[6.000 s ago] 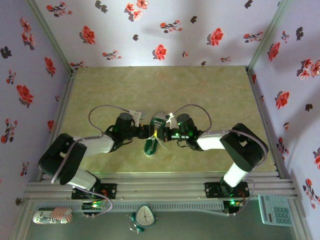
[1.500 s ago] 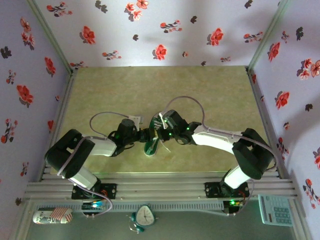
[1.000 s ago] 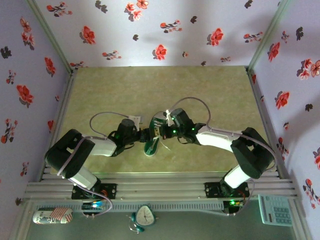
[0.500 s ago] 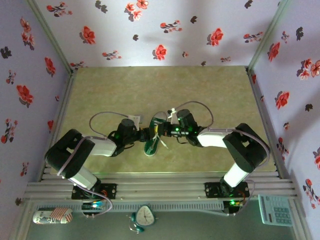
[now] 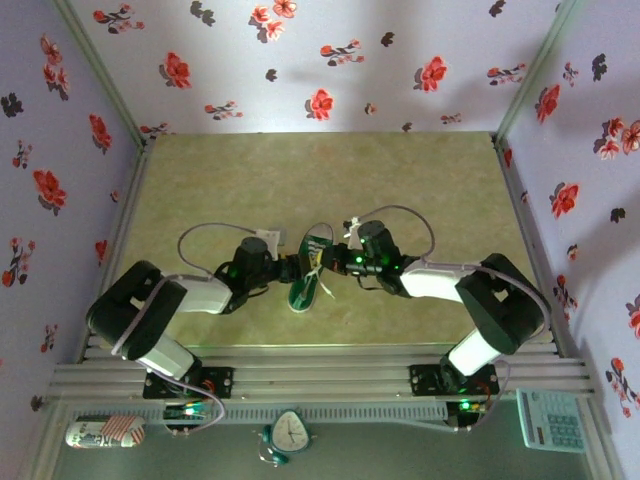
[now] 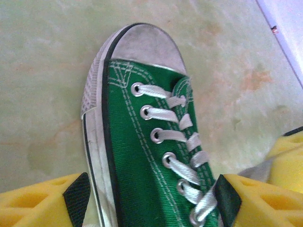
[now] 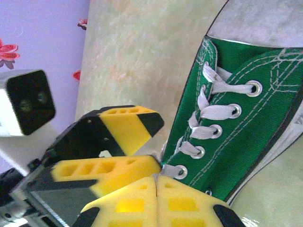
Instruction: Tie the shoes
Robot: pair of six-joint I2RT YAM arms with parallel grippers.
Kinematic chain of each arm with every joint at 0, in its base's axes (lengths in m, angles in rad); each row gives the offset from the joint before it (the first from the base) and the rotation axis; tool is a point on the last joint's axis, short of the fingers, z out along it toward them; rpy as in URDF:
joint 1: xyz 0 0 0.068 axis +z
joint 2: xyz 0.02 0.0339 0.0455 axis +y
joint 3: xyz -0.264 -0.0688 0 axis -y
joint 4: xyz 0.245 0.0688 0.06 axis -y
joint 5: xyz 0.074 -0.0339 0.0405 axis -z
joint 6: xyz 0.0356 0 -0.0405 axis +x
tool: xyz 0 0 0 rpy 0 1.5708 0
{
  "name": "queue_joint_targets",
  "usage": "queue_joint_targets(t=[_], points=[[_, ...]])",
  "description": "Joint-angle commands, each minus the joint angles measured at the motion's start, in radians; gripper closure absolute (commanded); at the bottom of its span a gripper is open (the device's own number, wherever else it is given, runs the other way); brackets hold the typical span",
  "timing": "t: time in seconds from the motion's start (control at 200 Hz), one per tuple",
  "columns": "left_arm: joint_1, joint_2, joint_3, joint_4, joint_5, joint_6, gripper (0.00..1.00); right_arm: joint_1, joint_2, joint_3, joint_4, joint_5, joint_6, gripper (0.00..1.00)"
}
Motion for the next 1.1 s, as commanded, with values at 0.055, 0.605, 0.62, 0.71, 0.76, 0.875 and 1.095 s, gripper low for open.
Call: queue_joint_targets(t=[0.055, 0.605, 0.62, 0.71, 0.76, 0.875, 1.095], points=[[-0.013, -0.095, -0.004, -0.049, -0.029, 0.019, 0.23, -0.007, -0.016, -0.027, 0.012, 0.041, 0.008, 0.97], [-0.024, -0.138, -0.025, -0.148, -0.036, 0.044, 0.12, -0.010, 0.102, -0.103, 0.439, -0.019, 0.250, 0.96], [-0.026, -0.137, -0.025, -0.148, -0.036, 0.044, 0.12, -0.010, 0.104, -0.104, 0.440, -0.019, 0.251, 0.96], [-0.037, -0.125, -0.028, -0.144, -0.035, 0.042, 0.12, -0.010, 0.096, -0.111, 0.443, -0.024, 0.255, 0.96], [-0.044, -0.119, -0.033, -0.139, -0.035, 0.041, 0.12, -0.010, 0.088, -0.114, 0.442, -0.026, 0.258, 0.96], [-0.061, -0.102, -0.042, -0.126, -0.033, 0.040, 0.12, -0.010, 0.083, -0.117, 0.435, -0.032, 0.268, 0.96], [-0.079, -0.047, -0.055, -0.080, -0.035, 0.029, 0.12, -0.010, 0.077, -0.121, 0.441, -0.057, 0.295, 0.95]])
